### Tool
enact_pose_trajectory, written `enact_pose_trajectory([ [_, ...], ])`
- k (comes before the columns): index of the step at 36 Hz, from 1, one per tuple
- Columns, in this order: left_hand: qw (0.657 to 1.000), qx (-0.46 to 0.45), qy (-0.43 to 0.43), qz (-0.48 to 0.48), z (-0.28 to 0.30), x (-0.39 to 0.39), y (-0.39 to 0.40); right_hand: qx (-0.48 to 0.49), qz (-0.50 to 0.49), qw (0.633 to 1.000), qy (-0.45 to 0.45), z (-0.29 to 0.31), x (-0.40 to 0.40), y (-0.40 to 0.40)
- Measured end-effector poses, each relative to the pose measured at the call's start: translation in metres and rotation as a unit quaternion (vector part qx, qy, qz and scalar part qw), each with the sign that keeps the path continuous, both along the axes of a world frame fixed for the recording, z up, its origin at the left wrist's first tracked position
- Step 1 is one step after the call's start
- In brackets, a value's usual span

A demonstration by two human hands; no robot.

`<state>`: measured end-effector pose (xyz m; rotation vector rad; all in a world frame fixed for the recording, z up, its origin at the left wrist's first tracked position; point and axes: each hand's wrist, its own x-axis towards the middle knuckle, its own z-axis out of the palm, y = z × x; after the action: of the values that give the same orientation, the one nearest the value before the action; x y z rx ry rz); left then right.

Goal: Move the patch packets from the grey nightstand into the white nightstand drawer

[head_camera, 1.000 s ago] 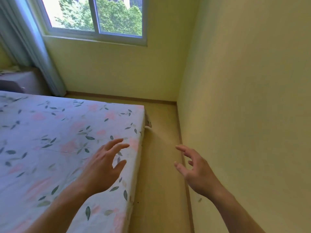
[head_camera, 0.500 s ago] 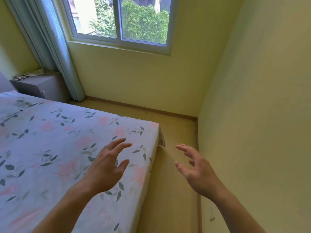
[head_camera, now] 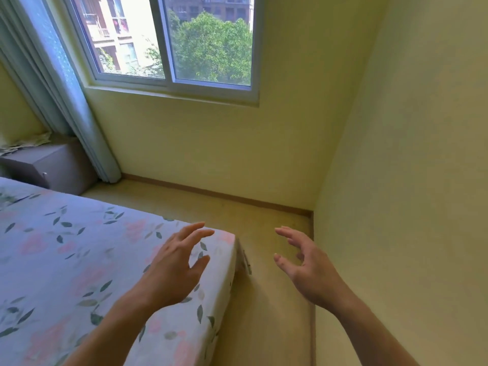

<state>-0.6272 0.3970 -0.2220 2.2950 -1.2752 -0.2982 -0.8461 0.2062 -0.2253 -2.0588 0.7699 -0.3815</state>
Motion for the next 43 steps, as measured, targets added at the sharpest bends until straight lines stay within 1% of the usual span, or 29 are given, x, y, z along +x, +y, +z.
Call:
enact_pose_trajectory([
  [5,0.998,-0.016,-0.002,0.068,0.011,0.03,-0.054,-0.009,0.053,0.999,0.003,0.016,0.054,-0.092],
  [11,0.987,-0.014,-0.004,0.161,0.013,0.073,-0.091,-0.014,0.15,0.989,-0.002,0.034,0.14,-0.161],
  [16,0.976,-0.006,0.004,0.22,0.002,0.12,-0.128,-0.029,0.214,0.976,0.002,0.029,0.21,-0.218],
  [20,0.97,-0.013,0.01,0.241,-0.011,0.172,-0.173,-0.041,0.229,0.973,0.001,0.024,0.266,-0.274],
  [25,0.968,-0.02,0.021,0.249,-0.014,0.241,-0.248,-0.043,0.22,0.974,0.01,0.025,0.319,-0.351],
  [29,0.976,-0.033,0.019,0.213,-0.012,0.297,-0.325,-0.039,0.188,0.981,0.008,0.027,0.354,-0.422],
  [34,0.983,-0.064,0.031,0.169,-0.001,0.341,-0.429,-0.012,0.16,0.987,0.001,0.021,0.397,-0.504],
  [38,0.987,-0.054,0.032,0.151,-0.003,0.38,-0.501,-0.008,0.17,0.985,0.002,0.011,0.447,-0.566],
  [43,0.981,-0.045,0.024,0.185,-0.011,0.431,-0.569,-0.003,0.213,0.977,0.008,-0.006,0.516,-0.638],
])
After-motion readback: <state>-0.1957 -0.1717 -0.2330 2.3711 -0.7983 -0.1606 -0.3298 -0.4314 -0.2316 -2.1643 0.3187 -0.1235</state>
